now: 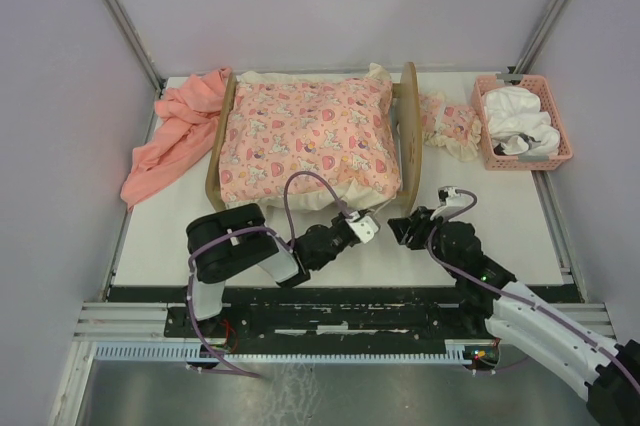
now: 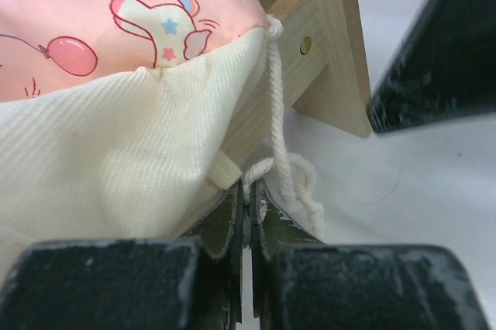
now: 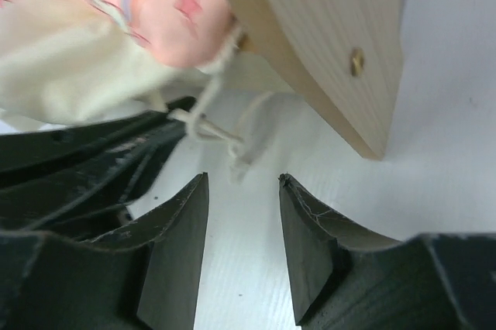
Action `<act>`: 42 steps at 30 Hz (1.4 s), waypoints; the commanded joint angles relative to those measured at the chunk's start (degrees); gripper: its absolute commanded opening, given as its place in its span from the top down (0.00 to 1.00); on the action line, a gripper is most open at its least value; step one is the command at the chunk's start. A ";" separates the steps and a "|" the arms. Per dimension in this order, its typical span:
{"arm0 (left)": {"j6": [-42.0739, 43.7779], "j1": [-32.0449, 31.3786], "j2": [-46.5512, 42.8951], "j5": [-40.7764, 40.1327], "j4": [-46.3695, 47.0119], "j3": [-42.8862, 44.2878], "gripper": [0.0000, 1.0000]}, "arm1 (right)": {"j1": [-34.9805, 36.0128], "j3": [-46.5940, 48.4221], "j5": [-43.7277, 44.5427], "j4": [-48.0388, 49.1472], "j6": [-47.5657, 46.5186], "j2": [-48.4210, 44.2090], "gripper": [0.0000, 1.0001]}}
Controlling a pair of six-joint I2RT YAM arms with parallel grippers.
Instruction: Set up the pet bed
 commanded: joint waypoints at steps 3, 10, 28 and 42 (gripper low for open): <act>-12.54 1.17 -3.84 1.50 -0.74 1.98 0.97 | 3.69 -5.53 6.75 18.73 5.08 7.95 0.51; -15.81 1.43 -5.51 1.61 -3.50 3.05 0.97 | 10.52 -6.37 14.32 34.19 0.74 18.99 0.47; -17.58 1.47 -6.45 0.31 -4.38 4.36 0.97 | 15.04 -2.36 23.21 45.09 4.91 37.25 0.47; -18.77 1.69 -7.20 -0.59 -4.32 4.60 0.97 | 16.33 1.06 23.44 48.79 5.61 47.86 0.64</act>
